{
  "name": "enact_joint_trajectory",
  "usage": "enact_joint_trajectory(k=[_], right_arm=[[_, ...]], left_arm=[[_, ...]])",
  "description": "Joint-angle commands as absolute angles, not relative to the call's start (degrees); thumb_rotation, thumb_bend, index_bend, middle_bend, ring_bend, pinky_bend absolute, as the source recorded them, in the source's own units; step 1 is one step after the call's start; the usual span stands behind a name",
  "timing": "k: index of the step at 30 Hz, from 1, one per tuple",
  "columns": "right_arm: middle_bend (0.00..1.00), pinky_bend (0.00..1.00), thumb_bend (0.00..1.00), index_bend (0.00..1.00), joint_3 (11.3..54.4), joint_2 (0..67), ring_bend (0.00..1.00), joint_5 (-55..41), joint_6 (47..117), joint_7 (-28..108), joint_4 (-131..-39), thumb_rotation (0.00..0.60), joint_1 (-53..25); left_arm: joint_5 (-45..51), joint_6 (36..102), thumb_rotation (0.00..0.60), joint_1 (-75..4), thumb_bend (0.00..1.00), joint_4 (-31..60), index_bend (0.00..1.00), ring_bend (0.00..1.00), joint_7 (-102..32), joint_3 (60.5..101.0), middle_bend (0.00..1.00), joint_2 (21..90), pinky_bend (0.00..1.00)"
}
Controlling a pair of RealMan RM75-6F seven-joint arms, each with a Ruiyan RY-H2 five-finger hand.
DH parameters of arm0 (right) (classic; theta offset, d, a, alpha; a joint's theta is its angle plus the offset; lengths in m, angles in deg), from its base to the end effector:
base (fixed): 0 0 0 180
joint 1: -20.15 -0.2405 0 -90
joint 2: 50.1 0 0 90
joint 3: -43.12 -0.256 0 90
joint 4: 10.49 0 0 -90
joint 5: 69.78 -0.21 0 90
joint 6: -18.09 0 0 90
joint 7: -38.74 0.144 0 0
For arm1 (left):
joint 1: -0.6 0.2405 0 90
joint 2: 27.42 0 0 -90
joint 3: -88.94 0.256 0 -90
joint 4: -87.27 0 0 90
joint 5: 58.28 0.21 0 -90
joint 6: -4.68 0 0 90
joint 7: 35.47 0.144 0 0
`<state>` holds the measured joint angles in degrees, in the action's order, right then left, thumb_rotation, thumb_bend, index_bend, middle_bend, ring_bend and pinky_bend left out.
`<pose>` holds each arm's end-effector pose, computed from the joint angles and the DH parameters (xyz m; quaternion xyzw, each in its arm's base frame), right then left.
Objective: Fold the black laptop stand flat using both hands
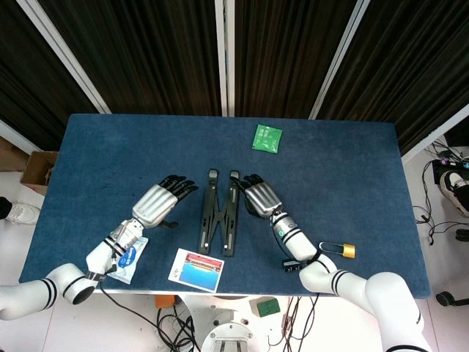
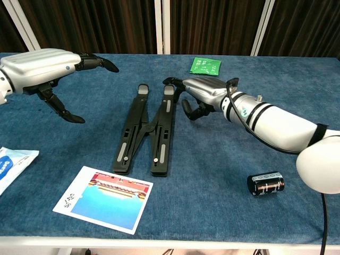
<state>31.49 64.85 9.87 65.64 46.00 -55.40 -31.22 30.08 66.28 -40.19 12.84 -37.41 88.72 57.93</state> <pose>-0.1168 -0.3758 -0.1264 0.7551 -0.3924 0.4063 0.3329 -0.1852 0.3284 0.0017 -0.7941 -0.2940 -0.4019 0.3484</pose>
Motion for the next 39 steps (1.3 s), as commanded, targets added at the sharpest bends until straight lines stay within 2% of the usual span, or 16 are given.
enact_joint_trajectory(k=[1,5,8,12,15,18,24,31,39], right_arm=[[0.25,0.13,0.71,0.00,32.0,64.3,0.08,12.2,68.0,50.0,-56.3,0.600,-31.3],[0.24,0.13,0.47,0.00,35.1,55.2,0.08,15.9,76.1,49.0,-67.3,0.600,-26.4],[0.24,0.13,0.37,0.00,36.9,44.2,0.08,17.4,82.7,42.9,-80.9,0.600,-21.3],[0.24,0.13,0.32,0.00,38.5,29.5,0.08,17.0,89.8,34.2,-98.9,0.600,-14.4],[0.24,0.13,0.29,0.00,39.4,22.1,0.08,16.8,94.1,30.3,-106.9,0.600,-10.3],[0.24,0.13,0.24,0.00,40.4,17.5,0.08,17.3,97.8,29.3,-111.6,0.600,-6.9],[0.24,0.13,0.20,0.00,41.7,14.5,0.08,19.3,101.9,31.4,-113.7,0.600,-2.5],[0.24,0.13,0.19,0.00,41.6,15.4,0.08,20.2,102.6,33.9,-111.9,0.600,-0.7],[0.24,0.13,0.18,0.00,41.2,16.0,0.08,20.7,102.8,36.4,-109.7,0.600,0.7]], left_arm=[[29.9,65.5,0.600,-40.0,0.03,13.8,0.13,0.08,-37.2,89.1,0.11,57.4,0.12],[31.3,64.6,0.600,-40.4,0.03,16.4,0.13,0.08,-36.9,90.0,0.11,55.6,0.12],[34.5,65.6,0.600,-41.1,0.03,18.7,0.13,0.08,-37.5,91.0,0.11,54.7,0.12],[42.5,69.7,0.600,-43.0,0.03,23.6,0.11,0.08,-37.8,93.2,0.09,55.4,0.12],[48.0,70.4,0.600,-45.5,0.03,26.4,0.07,0.06,-36.8,95.3,0.04,55.7,0.12],[50.9,69.2,0.600,-47.8,0.03,26.6,0.06,0.04,-36.8,96.7,0.02,55.8,0.11],[53.1,63.8,0.600,-52.2,0.03,24.7,0.05,0.02,-34.9,97.4,0.01,57.2,0.11],[51.6,55.4,0.600,-56.7,0.03,21.9,0.04,0.00,-31.6,96.4,0.00,58.8,0.10],[48.7,49.1,0.600,-60.5,0.03,20.0,0.04,0.00,-28.7,94.0,0.00,61.0,0.10]])
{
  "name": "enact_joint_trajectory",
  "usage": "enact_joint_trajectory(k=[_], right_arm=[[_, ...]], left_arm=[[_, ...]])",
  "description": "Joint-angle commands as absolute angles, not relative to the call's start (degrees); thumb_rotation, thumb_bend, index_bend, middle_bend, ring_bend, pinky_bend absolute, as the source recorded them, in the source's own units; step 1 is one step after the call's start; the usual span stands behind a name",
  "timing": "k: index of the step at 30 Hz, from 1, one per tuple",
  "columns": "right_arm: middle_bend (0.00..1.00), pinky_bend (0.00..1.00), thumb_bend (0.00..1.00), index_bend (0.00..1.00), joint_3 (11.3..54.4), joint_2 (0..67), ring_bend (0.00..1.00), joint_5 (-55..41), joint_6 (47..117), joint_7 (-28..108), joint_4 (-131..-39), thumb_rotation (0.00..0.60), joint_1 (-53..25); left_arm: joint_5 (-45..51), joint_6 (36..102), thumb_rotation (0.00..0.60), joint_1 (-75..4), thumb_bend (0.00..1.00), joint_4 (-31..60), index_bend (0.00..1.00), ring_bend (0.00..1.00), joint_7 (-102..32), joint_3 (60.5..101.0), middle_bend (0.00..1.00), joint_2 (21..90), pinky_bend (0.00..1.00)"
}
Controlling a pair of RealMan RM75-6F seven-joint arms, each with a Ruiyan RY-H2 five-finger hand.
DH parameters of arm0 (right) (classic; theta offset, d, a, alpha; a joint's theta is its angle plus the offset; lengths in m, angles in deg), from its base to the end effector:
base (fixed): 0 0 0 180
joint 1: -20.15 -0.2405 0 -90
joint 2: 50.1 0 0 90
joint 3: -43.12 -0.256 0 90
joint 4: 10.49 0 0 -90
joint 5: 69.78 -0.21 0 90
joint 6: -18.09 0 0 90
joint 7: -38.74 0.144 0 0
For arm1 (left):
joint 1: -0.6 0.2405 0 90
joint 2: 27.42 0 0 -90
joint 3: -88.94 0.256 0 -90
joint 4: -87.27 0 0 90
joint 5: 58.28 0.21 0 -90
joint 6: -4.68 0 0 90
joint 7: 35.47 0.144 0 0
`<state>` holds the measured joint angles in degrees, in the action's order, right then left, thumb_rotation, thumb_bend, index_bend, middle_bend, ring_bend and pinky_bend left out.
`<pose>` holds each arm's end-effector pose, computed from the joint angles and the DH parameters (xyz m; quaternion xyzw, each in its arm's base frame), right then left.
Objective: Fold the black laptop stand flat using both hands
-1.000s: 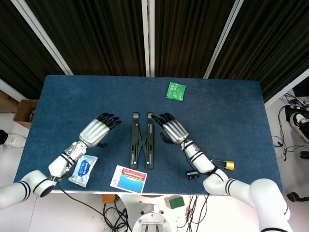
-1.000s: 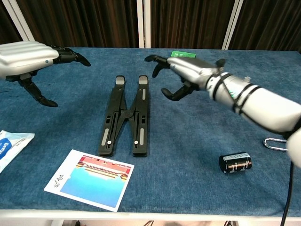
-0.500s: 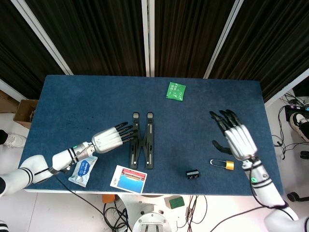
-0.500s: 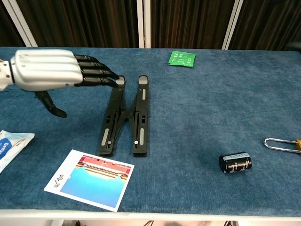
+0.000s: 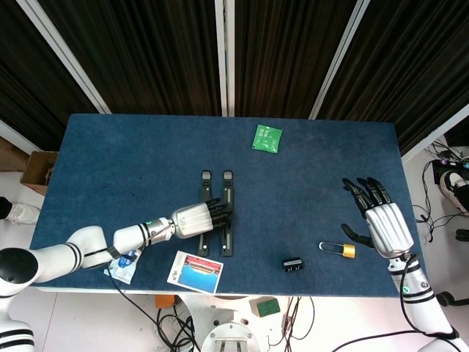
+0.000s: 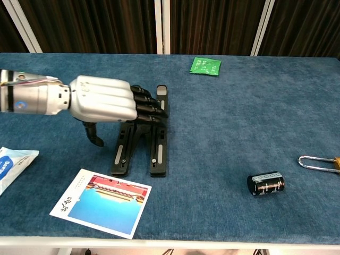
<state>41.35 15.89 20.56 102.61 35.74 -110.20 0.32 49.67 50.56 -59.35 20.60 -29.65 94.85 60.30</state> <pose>-0.2186 -0.2384 0.1318 0.6530 -0.3265 0.4923 0.4740 -0.1229 0.3466 -0.0514 -0.9454 0.0329 -0.2416 0.2161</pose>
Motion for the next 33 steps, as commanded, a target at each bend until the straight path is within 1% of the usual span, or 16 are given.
enact_joint_trajectory(k=[1,9,13,21,24,26,28,31,33], right_arm=[[0.24,0.13,0.18,0.00,41.1,16.0,0.08,20.7,102.8,36.7,-109.5,0.600,0.9],[0.24,0.13,0.18,0.00,40.8,16.2,0.08,21.0,103.2,38.7,-107.9,0.600,2.2],[0.24,0.13,0.18,0.00,40.7,16.4,0.08,21.4,103.3,39.4,-107.3,0.600,2.8],[0.24,0.13,0.18,0.00,40.3,16.5,0.08,21.7,103.5,40.4,-106.7,0.600,3.6],[0.24,0.13,0.18,0.00,40.2,16.6,0.08,21.6,103.5,40.6,-106.5,0.600,3.9],[0.24,0.13,0.18,0.00,40.1,16.6,0.08,21.5,103.4,40.9,-106.4,0.600,4.1],[0.24,0.13,0.18,0.00,40.0,16.6,0.08,21.6,103.3,41.1,-106.2,0.600,4.2],[0.24,0.13,0.18,0.00,39.8,16.7,0.08,21.6,103.3,41.4,-106.0,0.600,4.4],[0.24,0.13,0.18,0.00,39.8,16.8,0.08,21.6,103.2,41.6,-105.9,0.600,4.6]], left_arm=[[48.5,48.6,0.600,-60.9,0.03,19.9,0.04,0.00,-28.3,93.9,0.00,61.1,0.10],[46.6,44.6,0.600,-63.4,0.03,19.2,0.04,0.00,-25.4,93.0,0.00,61.6,0.10],[45.0,41.6,0.600,-64.3,0.03,19.0,0.04,0.00,-23.0,92.8,0.00,61.5,0.10],[42.2,38.9,0.600,-64.4,0.03,18.3,0.05,0.00,-19.2,92.7,0.00,61.0,0.10],[41.8,38.9,0.600,-64.4,0.03,18.0,0.12,0.03,-18.2,92.7,0.04,60.9,0.11],[41.4,39.0,0.600,-64.3,0.03,18.0,0.19,0.08,-18.2,92.8,0.09,61.0,0.12],[41.3,39.1,0.600,-64.3,0.04,18.4,0.23,0.11,-18.2,93.0,0.12,61.3,0.14],[42.1,40.6,0.600,-64.2,0.09,19.1,0.28,0.16,-18.4,93.6,0.17,61.8,0.18],[42.8,41.5,0.600,-64.2,0.16,19.6,0.34,0.20,-18.8,94.0,0.23,62.0,0.21]])
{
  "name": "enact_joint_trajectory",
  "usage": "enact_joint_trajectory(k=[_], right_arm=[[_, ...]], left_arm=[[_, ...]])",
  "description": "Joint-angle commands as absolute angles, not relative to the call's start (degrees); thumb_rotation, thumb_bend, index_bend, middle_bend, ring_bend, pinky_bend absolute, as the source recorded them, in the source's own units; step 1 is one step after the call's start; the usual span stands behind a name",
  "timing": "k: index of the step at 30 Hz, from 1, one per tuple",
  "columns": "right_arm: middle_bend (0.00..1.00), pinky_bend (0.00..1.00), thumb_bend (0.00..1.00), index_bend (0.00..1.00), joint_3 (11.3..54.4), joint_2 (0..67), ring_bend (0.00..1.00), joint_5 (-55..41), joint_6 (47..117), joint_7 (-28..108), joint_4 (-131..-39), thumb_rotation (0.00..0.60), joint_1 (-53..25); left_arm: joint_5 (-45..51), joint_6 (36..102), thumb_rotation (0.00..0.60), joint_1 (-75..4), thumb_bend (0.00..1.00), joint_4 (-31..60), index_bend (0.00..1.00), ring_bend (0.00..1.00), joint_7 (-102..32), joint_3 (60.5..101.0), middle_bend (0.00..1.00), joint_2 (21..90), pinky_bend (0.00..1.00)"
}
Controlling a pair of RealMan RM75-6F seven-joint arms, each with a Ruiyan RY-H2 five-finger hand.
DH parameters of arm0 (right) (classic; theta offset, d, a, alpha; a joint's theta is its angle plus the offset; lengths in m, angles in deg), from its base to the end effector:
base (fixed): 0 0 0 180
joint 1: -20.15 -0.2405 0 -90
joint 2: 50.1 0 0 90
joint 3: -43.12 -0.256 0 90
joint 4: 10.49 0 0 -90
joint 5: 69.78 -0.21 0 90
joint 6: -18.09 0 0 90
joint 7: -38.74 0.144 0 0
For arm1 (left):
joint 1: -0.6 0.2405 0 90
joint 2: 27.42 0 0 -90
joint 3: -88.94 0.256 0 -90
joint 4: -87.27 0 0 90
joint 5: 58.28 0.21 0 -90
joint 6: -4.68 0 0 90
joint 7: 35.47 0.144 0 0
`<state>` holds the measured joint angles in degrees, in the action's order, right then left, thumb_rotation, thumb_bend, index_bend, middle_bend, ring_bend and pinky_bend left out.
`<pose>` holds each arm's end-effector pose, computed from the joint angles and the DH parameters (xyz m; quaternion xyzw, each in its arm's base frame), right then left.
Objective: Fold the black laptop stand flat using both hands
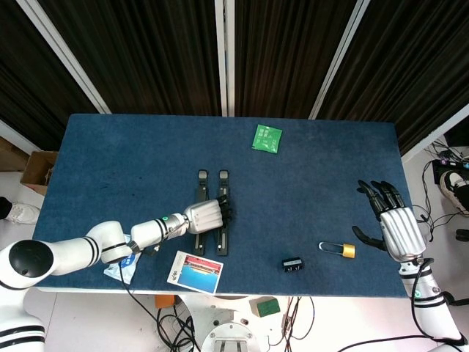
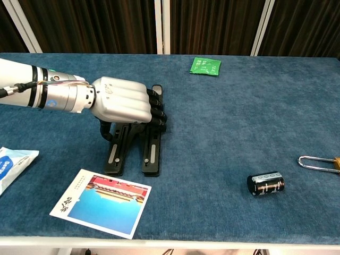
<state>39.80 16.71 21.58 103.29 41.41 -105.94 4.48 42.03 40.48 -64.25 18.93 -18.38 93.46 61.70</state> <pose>-0.2432 -0.2302 0.1368 0.6287 -0.3487 0.4985 0.4844 -0.1034 0.3573 -0.0687 -0.9536 0.0824 -0.1748 0.2310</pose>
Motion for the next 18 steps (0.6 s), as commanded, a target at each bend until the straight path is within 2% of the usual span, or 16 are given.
enact_joint_trajectory(k=[1,7,10,13,15,18], right_arm=[[0.24,0.13,0.18,0.00,39.7,16.8,0.08,21.5,103.1,41.7,-105.8,0.600,4.6],[0.24,0.13,0.18,0.00,39.5,16.9,0.08,21.7,103.2,42.3,-105.4,0.600,5.0],[0.24,0.13,0.18,0.00,39.5,16.9,0.08,21.7,103.2,42.5,-105.4,0.600,5.2],[0.24,0.13,0.18,0.00,39.5,16.8,0.08,22.0,103.3,42.6,-105.5,0.600,5.4],[0.24,0.13,0.18,0.00,39.4,16.7,0.08,22.0,103.3,42.7,-105.6,0.600,5.5],[0.24,0.13,0.18,0.00,39.3,16.4,0.08,22.0,103.3,42.9,-105.5,0.600,5.6]], left_arm=[[42.9,41.7,0.600,-64.3,0.19,19.9,0.36,0.23,-18.9,94.1,0.26,62.2,0.22],[43.7,42.4,0.600,-64.6,0.36,21.6,0.44,0.29,-19.8,95.1,0.35,62.9,0.26],[43.8,43.0,0.600,-64.6,0.41,21.9,0.47,0.34,-20.6,95.3,0.40,63.1,0.29],[43.7,43.7,0.600,-64.6,0.42,22.1,0.48,0.36,-21.2,95.3,0.42,63.1,0.30],[42.9,44.0,0.600,-64.3,0.36,21.7,0.39,0.31,-21.3,95.0,0.37,62.7,0.29],[40.1,45.8,0.600,-62.8,0.24,18.9,0.15,0.15,-23.0,93.3,0.18,61.4,0.22]])
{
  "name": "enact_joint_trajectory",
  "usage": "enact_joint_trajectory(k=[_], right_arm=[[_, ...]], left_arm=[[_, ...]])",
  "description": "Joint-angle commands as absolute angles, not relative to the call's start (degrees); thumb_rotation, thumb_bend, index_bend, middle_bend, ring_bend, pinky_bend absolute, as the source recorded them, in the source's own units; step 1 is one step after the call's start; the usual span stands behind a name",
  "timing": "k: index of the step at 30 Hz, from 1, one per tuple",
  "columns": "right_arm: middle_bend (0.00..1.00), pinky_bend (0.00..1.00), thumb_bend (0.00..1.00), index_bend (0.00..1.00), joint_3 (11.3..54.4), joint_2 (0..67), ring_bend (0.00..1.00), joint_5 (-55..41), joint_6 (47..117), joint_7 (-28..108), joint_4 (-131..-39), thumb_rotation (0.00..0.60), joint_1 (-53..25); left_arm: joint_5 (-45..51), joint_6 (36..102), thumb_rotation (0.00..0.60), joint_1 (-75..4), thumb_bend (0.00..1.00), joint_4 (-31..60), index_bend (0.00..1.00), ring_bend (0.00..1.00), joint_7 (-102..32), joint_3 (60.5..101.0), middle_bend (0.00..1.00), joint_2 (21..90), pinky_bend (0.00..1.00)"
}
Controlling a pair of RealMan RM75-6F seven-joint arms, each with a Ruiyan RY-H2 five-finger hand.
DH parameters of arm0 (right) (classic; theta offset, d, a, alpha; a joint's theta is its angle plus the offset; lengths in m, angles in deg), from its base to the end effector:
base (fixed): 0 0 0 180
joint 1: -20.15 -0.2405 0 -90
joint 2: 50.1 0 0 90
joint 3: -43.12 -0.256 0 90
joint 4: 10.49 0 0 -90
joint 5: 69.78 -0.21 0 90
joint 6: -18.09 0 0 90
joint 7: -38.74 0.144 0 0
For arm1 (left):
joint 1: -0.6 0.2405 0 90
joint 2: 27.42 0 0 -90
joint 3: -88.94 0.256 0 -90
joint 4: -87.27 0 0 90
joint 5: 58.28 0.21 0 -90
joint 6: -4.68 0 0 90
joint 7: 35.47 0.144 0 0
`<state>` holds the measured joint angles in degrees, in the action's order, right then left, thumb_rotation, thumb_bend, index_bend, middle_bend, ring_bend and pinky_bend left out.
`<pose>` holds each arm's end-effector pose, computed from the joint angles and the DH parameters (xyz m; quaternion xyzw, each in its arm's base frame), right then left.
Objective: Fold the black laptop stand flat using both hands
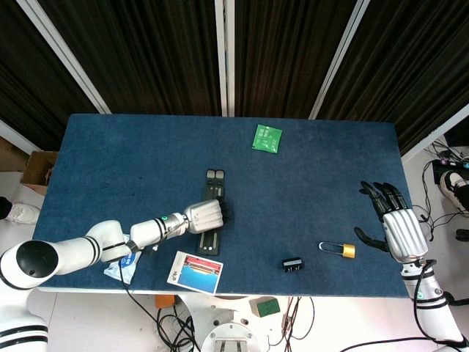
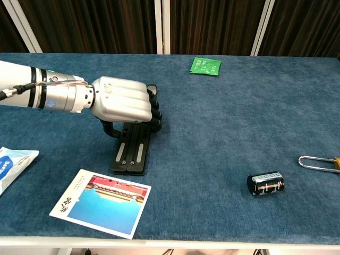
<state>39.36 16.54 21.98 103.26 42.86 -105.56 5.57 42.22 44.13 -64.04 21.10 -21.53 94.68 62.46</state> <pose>-0.2474 -0.2272 0.1388 0.6229 -0.3559 0.5008 0.4842 -0.1052 0.3609 -0.0668 -0.9493 0.0678 -0.1963 0.2362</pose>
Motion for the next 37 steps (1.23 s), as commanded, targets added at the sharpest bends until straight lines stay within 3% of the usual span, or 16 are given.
enact_joint_trajectory(k=[1,11,18,26,37], right_arm=[[0.23,0.13,0.18,0.00,39.2,16.3,0.08,21.9,103.3,43.1,-105.5,0.600,5.7],[0.21,0.12,0.21,0.00,38.9,11.9,0.07,18.0,100.7,42.3,-106.7,0.600,6.6],[0.21,0.12,0.33,0.01,39.3,6.3,0.06,11.7,96.3,41.1,-109.3,0.600,7.8],[0.15,0.06,0.33,0.03,40.3,6.1,0.00,15.4,101.9,43.8,-106.5,0.600,11.4],[0.13,0.04,0.33,0.03,42.8,10.5,0.00,21.6,108.7,45.7,-101.1,0.600,15.8]], left_arm=[[38.7,47.7,0.600,-61.7,0.21,17.5,0.12,0.12,-24.8,92.3,0.15,60.7,0.20],[27.9,65.9,0.600,-48.9,0.17,6.3,0.10,0.11,-34.4,86.3,0.14,50.5,0.16],[14.1,77.4,0.600,-35.0,0.16,-2.6,0.13,0.11,-31.9,84.5,0.14,42.0,0.16],[12.6,85.6,0.600,-22.3,0.16,-3.4,0.15,0.11,-33.4,89.3,0.14,37.0,0.14],[23.3,99.4,0.600,-8.7,0.16,-6.2,0.15,0.11,-31.7,95.9,0.14,38.6,0.14]])
